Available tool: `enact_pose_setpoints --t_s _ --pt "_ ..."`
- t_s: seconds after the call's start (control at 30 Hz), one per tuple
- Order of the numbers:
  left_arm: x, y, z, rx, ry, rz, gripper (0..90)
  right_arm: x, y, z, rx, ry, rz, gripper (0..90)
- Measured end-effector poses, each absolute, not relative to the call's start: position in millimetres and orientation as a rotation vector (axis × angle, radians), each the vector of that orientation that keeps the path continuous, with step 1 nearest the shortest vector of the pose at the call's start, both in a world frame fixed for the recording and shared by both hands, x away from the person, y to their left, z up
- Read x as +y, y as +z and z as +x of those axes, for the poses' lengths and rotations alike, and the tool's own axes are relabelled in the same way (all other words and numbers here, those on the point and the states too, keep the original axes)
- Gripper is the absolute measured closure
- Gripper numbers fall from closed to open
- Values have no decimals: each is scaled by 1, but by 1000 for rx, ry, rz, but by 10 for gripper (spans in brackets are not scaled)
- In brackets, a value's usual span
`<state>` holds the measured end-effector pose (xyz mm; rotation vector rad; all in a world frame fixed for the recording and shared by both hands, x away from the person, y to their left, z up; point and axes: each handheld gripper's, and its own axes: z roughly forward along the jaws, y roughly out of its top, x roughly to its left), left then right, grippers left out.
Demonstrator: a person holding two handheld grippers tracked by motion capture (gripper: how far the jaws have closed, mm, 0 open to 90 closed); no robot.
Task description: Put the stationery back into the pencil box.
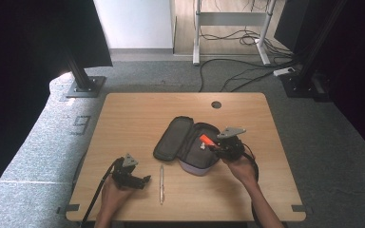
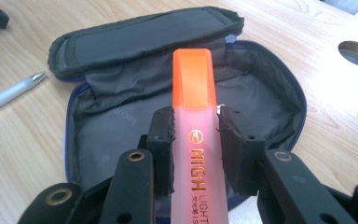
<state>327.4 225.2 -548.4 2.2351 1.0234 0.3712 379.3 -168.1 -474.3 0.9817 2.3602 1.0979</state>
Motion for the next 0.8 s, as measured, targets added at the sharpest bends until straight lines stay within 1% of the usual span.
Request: enact_pose_setpoints --t_s 0.8 --pt "225 -548 327 1023 371 2236 0 -160 -486 418 2323 1048 1060 657"
